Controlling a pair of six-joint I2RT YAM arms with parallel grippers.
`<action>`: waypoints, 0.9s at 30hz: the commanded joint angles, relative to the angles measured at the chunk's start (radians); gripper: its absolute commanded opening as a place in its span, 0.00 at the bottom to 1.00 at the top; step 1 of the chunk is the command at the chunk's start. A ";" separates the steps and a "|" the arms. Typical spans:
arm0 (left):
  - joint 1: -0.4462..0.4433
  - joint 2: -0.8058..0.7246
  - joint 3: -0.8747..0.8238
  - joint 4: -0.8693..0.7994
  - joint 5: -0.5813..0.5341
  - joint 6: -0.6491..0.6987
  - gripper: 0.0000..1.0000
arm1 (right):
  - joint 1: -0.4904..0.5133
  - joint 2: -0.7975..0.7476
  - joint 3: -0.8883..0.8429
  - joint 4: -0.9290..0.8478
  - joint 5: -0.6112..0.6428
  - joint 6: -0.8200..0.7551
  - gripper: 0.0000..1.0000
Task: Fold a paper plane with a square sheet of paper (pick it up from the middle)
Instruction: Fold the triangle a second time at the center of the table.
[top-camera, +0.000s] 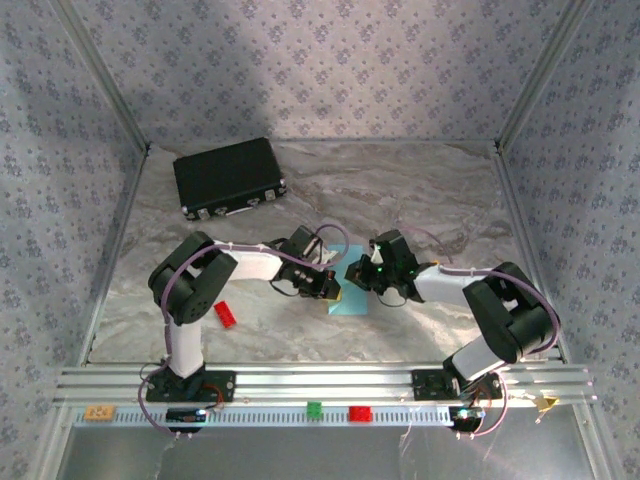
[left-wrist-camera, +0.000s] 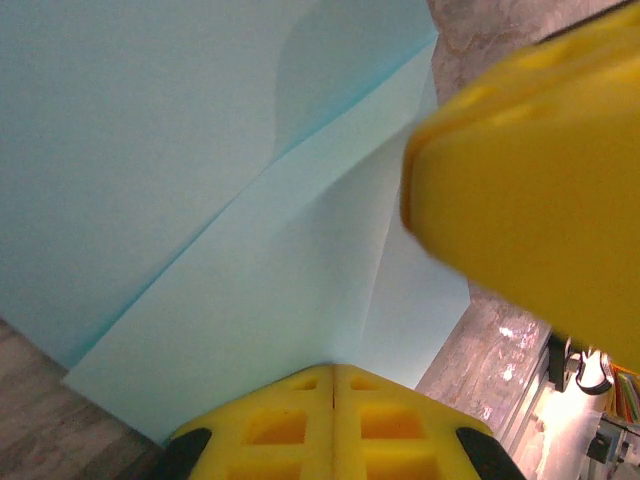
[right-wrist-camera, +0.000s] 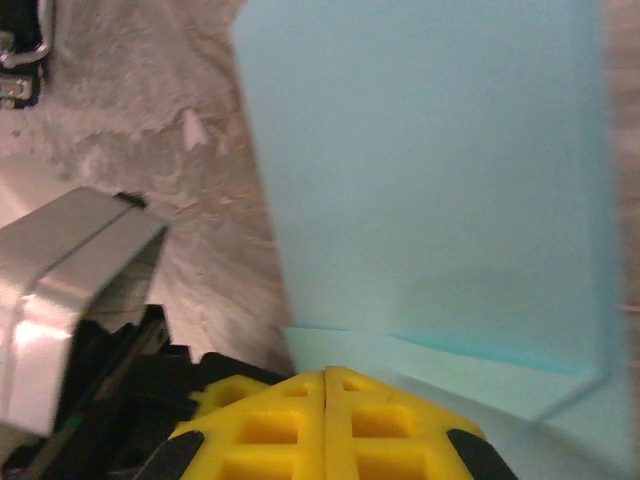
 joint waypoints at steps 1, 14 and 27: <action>-0.004 0.012 -0.039 -0.069 -0.058 0.000 0.00 | 0.030 0.024 0.002 -0.039 0.037 -0.006 0.06; -0.004 0.018 -0.041 -0.073 -0.062 -0.001 0.00 | -0.030 0.107 -0.050 0.012 0.032 0.014 0.04; -0.003 0.031 -0.044 -0.071 -0.057 -0.002 0.00 | -0.176 0.089 -0.096 0.111 -0.015 0.008 0.04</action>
